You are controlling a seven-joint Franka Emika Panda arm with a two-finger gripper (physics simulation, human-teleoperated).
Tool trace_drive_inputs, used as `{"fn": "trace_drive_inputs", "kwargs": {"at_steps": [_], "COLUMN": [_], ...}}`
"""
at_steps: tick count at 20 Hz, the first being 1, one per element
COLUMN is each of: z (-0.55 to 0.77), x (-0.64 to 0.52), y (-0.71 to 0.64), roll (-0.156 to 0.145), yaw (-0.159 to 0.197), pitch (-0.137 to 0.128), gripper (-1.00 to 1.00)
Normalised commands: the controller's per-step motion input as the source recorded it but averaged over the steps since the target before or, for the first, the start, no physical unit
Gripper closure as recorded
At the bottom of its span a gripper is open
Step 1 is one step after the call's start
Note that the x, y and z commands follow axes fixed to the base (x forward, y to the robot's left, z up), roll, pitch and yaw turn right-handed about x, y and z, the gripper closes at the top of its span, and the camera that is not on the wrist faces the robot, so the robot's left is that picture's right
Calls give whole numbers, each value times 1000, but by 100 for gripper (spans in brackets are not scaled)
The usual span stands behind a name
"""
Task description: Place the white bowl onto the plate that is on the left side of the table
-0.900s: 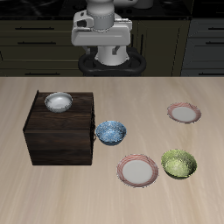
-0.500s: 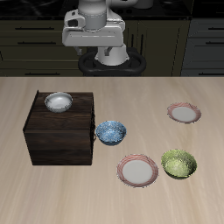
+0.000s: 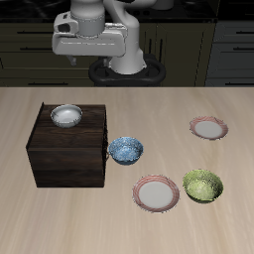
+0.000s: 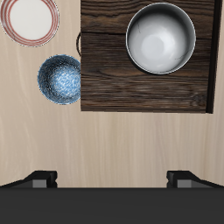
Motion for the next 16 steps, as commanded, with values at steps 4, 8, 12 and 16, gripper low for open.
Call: {"fn": "trace_drive_inputs", "kwargs": {"at_steps": [4,8,12,16], "z": [57,11,28,87], "x": [193,303,285,235], "y": [-187,-250,-197,-1], "roll": [-2,17,2,16], "yaw": [15,-31,0,36], "pitch": [-1,38,13,-42], "gripper": [-100,-100,-100,-100]}}
